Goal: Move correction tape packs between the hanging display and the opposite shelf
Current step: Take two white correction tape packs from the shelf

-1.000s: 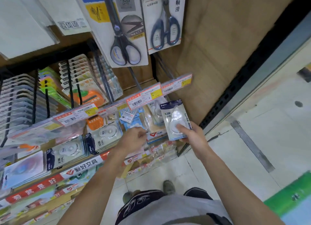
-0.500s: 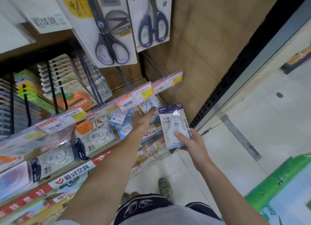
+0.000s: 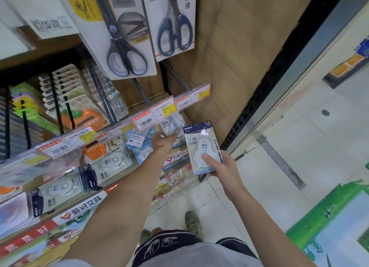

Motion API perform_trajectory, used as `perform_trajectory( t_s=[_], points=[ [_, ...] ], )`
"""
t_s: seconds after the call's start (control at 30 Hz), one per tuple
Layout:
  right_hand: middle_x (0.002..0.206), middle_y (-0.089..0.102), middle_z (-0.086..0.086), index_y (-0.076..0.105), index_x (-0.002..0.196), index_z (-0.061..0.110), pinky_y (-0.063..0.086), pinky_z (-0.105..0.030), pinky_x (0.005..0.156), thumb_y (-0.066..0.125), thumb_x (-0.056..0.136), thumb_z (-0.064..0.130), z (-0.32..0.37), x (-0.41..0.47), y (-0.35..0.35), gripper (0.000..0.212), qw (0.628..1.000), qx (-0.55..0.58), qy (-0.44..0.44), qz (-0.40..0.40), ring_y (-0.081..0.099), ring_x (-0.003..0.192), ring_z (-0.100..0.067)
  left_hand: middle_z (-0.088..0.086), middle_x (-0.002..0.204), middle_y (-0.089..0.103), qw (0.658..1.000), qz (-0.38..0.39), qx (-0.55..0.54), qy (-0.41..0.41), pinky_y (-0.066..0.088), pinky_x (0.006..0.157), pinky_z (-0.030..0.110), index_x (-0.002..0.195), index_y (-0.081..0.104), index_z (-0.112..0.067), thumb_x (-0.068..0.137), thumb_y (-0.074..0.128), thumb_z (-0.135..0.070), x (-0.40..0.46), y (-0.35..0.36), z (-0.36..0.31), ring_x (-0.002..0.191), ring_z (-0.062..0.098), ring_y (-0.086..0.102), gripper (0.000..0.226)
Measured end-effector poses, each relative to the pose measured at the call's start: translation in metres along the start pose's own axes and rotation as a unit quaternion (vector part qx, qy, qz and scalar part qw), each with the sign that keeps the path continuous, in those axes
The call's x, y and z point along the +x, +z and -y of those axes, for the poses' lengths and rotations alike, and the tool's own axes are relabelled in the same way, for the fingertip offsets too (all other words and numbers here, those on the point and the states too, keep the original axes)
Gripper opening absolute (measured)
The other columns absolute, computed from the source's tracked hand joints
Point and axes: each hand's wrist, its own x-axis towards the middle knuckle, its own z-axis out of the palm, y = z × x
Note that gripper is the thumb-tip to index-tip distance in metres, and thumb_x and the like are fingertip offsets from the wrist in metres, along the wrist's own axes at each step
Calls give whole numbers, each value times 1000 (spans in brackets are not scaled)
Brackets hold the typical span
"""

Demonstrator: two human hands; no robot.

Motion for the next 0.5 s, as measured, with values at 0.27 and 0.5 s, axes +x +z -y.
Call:
perform_trajectory(
  t_s=[0.27, 0.5],
  points=[
    [104, 77, -4, 66, 120, 12, 57, -23, 65, 75, 90, 23, -4, 5, -1, 33, 1000, 1, 0, 2, 76, 88, -19, 4, 111, 58, 999, 15, -48, 15, 41, 85, 29, 107, 49, -16, 86, 79, -19, -18, -18, 7, 101, 22, 53, 37],
    [109, 76, -3, 66, 119, 15, 59, -34, 77, 75, 90, 25, -11, 8, 1, 32, 999, -4, 14, 37, 74, 96, -19, 17, 119, 66, 985, 69, -156, -20, 59, 72, 41, 113, 57, -11, 91, 68, -5, -50, -65, 41, 100, 33, 69, 25]
  ],
)
